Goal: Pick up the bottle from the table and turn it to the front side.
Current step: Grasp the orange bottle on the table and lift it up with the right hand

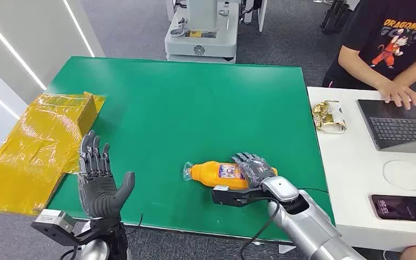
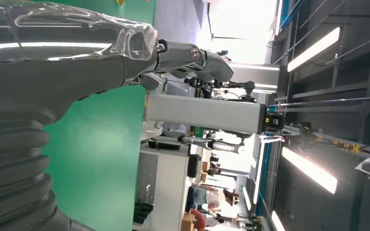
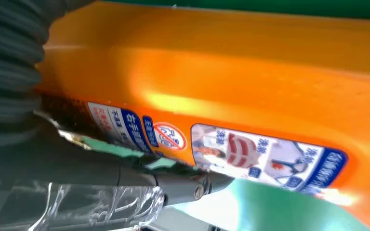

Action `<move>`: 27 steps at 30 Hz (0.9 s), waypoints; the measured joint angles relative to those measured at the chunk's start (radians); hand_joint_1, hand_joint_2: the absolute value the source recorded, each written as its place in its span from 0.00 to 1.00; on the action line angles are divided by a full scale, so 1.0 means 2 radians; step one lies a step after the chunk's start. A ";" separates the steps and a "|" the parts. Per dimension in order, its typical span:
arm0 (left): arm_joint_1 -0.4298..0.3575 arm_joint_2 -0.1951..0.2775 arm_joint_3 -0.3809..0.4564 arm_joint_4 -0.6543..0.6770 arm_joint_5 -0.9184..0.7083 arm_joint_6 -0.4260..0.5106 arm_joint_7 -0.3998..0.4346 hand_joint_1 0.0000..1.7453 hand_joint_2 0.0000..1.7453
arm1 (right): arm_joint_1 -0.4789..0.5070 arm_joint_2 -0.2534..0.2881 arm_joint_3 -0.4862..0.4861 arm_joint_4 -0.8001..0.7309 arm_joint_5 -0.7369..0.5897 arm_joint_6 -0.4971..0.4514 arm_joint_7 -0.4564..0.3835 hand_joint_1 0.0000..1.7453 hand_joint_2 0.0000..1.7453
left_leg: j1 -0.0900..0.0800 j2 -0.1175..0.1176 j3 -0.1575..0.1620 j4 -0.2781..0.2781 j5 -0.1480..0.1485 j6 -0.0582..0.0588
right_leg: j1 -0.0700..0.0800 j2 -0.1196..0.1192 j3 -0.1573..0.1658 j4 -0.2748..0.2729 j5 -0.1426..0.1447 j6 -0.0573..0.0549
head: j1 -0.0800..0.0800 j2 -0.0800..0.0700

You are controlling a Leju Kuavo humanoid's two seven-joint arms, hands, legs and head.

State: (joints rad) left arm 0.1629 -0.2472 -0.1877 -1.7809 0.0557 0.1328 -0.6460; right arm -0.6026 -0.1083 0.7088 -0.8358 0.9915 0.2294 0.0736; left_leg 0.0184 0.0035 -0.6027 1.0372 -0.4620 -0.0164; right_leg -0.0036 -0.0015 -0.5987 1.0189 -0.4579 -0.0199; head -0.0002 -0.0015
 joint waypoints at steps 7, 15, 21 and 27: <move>-0.005 0.000 0.000 0.001 0.002 -0.003 0.001 0.00 1.00 | -0.002 -0.006 0.001 0.002 -0.006 -0.001 0.006 0.29 1.00 | 0.000 0.000 0.000 0.000 0.000 0.000 | 0.000 0.000 0.000 0.000 0.000 0.000 | 0.000 0.000; -0.010 0.000 0.000 0.002 0.006 -0.004 0.001 0.00 1.00 | -0.004 -0.011 0.003 0.007 -0.012 -0.006 -0.008 1.00 1.00 | 0.000 0.000 0.000 0.000 0.000 0.000 | 0.000 0.000 0.000 0.000 0.000 0.000 | 0.000 0.000; -0.011 0.000 0.000 0.003 0.008 -0.008 0.000 0.00 1.00 | -0.002 -0.014 0.005 0.008 -0.013 -0.039 -0.026 1.00 1.00 | 0.000 0.000 0.000 0.000 0.000 0.000 | 0.000 0.000 0.000 0.000 0.000 0.000 | 0.000 0.000; -0.012 -0.002 0.000 0.005 0.008 -0.008 -0.002 0.00 1.00 | 0.011 -0.013 0.005 -0.001 0.000 -0.107 -0.027 1.00 1.00 | 0.000 0.000 0.000 0.000 0.000 0.000 | 0.000 0.000 0.000 0.000 0.000 0.000 | 0.000 0.000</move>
State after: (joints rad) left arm 0.1387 -0.2504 -0.1873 -1.7711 0.0718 0.1164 -0.6506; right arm -0.5811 -0.1351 0.7198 -0.8383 0.9916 0.0147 0.0196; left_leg 0.0184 0.0032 -0.6031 1.0373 -0.4620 -0.0163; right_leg -0.0036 -0.0017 -0.5984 1.0190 -0.4579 -0.0199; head -0.0003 -0.0015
